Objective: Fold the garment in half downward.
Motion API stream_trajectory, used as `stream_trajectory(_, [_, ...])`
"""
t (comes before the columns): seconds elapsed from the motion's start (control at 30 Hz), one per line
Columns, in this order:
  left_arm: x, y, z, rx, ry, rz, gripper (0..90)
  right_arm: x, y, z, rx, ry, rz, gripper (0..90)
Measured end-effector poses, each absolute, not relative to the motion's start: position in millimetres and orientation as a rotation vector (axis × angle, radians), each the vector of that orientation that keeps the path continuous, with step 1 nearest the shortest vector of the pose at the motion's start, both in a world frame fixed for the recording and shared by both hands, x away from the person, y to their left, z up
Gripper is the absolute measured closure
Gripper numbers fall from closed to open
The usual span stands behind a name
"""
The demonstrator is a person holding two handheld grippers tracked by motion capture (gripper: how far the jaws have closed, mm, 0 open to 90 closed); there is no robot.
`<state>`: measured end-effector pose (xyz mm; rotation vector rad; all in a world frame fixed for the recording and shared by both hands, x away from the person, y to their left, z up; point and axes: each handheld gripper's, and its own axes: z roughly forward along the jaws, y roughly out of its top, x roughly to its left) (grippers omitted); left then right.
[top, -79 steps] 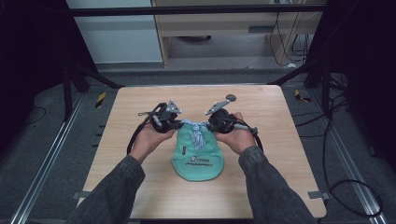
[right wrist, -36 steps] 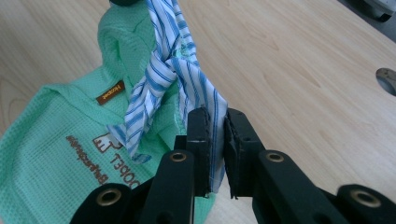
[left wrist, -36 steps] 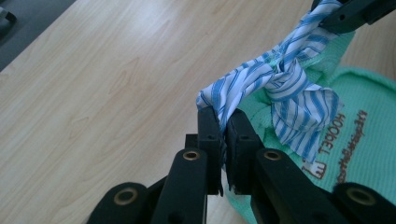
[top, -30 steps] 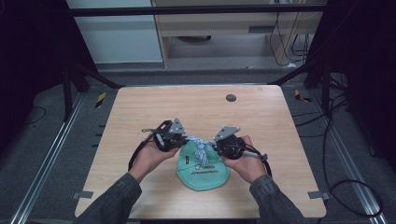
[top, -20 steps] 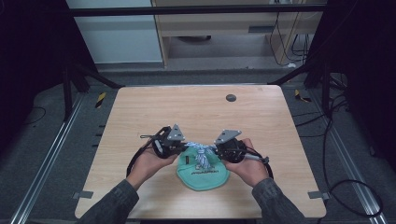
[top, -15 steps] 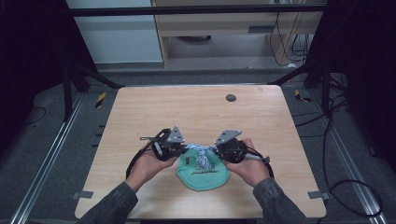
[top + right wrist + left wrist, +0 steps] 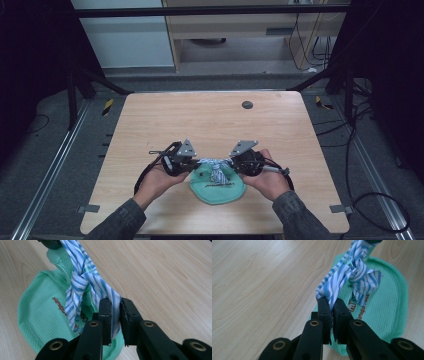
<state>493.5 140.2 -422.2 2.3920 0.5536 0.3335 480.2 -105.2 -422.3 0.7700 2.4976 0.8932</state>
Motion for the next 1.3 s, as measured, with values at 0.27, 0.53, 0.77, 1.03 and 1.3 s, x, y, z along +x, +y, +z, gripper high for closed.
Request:
stream_trajectory(0.27, [489,141,-425,2.391,0.551,0.320,85.5,476,-106,-422,0.757,2.505,0.891,79.0])
stream_trajectory(0.53, [483,141,-435,2.393,0.552,0.299,85.2,467,-107,-429,0.756,2.523,0.887,78.1])
stream_trajectory(0.77, [480,142,-440,2.387,0.556,0.290,84.9,463,-108,-433,0.751,2.530,0.894,78.2])
stream_trajectory(1.03, [475,144,-447,2.381,0.561,0.280,84.7,457,-108,-440,0.760,2.541,0.901,78.6])
stream_trajectory(1.3, [476,147,-451,2.367,0.573,0.287,84.5,451,-105,-445,0.766,2.548,0.920,78.7])
